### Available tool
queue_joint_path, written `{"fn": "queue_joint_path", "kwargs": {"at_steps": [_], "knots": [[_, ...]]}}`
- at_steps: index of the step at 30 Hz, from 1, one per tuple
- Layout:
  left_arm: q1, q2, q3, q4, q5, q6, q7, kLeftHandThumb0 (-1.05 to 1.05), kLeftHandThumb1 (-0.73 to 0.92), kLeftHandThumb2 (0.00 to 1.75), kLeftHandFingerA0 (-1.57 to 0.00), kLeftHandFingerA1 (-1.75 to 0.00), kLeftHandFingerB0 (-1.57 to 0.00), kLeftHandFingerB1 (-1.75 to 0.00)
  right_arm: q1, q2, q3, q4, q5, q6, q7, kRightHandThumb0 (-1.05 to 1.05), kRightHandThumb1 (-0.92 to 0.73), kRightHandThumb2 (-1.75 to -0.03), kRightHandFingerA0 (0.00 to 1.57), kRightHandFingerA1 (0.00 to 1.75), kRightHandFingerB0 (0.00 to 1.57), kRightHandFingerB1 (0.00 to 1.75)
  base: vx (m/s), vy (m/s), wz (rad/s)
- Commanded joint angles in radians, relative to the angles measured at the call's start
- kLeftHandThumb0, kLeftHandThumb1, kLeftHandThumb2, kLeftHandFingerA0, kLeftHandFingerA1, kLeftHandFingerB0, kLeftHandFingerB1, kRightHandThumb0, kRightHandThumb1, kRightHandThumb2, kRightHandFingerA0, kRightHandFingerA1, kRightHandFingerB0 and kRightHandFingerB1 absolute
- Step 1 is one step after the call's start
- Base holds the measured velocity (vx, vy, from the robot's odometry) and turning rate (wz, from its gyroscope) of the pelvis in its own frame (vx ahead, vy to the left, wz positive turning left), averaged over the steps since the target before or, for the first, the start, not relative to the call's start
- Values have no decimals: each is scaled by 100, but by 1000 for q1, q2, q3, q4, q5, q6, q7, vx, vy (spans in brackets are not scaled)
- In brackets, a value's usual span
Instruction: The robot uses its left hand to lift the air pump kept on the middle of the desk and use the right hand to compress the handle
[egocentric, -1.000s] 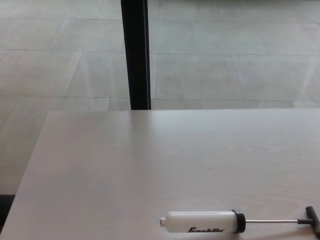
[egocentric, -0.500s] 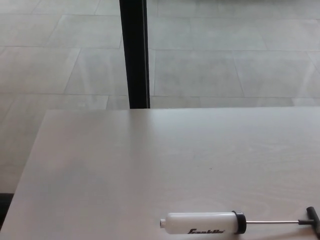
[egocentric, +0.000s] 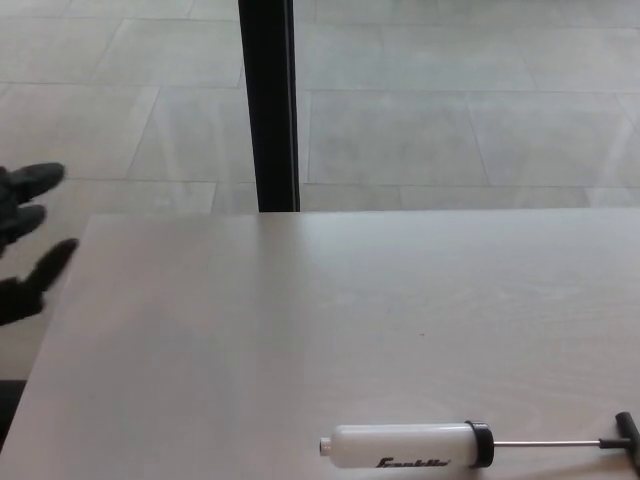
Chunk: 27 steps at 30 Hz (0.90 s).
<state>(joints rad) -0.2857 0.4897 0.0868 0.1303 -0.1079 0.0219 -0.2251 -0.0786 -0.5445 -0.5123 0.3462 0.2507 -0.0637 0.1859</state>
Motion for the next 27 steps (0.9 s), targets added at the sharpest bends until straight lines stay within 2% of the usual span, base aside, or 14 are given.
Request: {"fn": "queue_joint_path", "kwargs": {"at_steps": [1,4,5,7,8,9,13,14,18,19,21,22,23,27], "knots": [[-164,-17,-467,-232,497,183,-122,-88,63,103,-2,-41,-10,-42,-34,57,188,-77,-132,-50,11,-87,-92,-75,23,44,22,31,0,0,0],[-190,-28,-524,-223,523,211,-140,-86,60,100,-1,-42,-10,-45,-33,53,198,-66,-141,-62,4,-86,-92,-74,24,43,22,32,0,0,0],[-208,-35,-542,-210,533,209,-142,-85,76,63,-5,-45,-18,-35,-48,50,204,-57,-143,-58,2,-85,-92,-75,24,43,22,32,0,0,0],[-221,-38,-575,-206,558,218,-144,-85,60,98,-5,-48,-11,-45,-52,49,206,-49,-138,-64,3,-85,-92,-75,23,44,23,32,0,0,0],[-229,-45,-596,-201,568,225,-144,-40,36,101,-4,-55,0,-49,-52,47,210,-48,-137,-63,1,-85,-92,-76,23,44,22,32,0,0,0],[-232,-48,-604,-200,570,228,-142,-86,76,64,-8,-49,-20,-35,-56,46,214,-47,-138,-61,-1,-85,-92,-76,23,44,23,32,0,0,0],[-247,-85,-676,-188,588,276,-146,-80,57,90,-10,-53,-14,-45,-67,38,230,-49,-151,-56,-17,-82,-83,-120,25,55,20,45,0,0,0],[-251,-87,-689,-181,598,276,-146,-77,57,89,-10,-53,-14,-45,-68,37,232,-45,-153,-59,-18,-83,-91,-78,29,47,27,33,0,0,0],[-292,-104,-795,-139,693,317,-178,-40,37,101,-4,-54,0,-49,-88,27,233,-28,-134,-58,-2,-80,-92,-76,30,47,30,35,0,0,0],[-300,-111,-813,-136,700,342,-195,-86,58,94,-6,-51,-9,-45,-89,25,233,-29,-134,-54,-2,-81,-92,-75,31,47,30,35,0,0,0],[-308,-121,-848,-138,724,383,-209,-86,57,95,-5,-49,-8,-45,-95,26,235,-24,-130,-55,-3,-81,-92,-74,32,47,30,35,0,0,0],[-312,-122,-862,-140,737,398,-214,-88,58,98,-3,-46,-9,-42,-98,26,236,-20,-130,-56,-5,-80,-80,-118,28,56,23,47,0,0,0],[-317,-132,-897,-145,770,425,-232,-92,60,101,-4,-38,-10,-36,-102,32,235,-20,-125,-51,-9,-78,-92,-70,33,46,34,34,0,0,0],[-313,-170,-966,-150,813,467,-237,-100,63,102,-4,-32,-11,-35,-112,44,239,-13,-128,-54,-26,-77,-92,-72,36,47,36,36,0,0,0]]}}
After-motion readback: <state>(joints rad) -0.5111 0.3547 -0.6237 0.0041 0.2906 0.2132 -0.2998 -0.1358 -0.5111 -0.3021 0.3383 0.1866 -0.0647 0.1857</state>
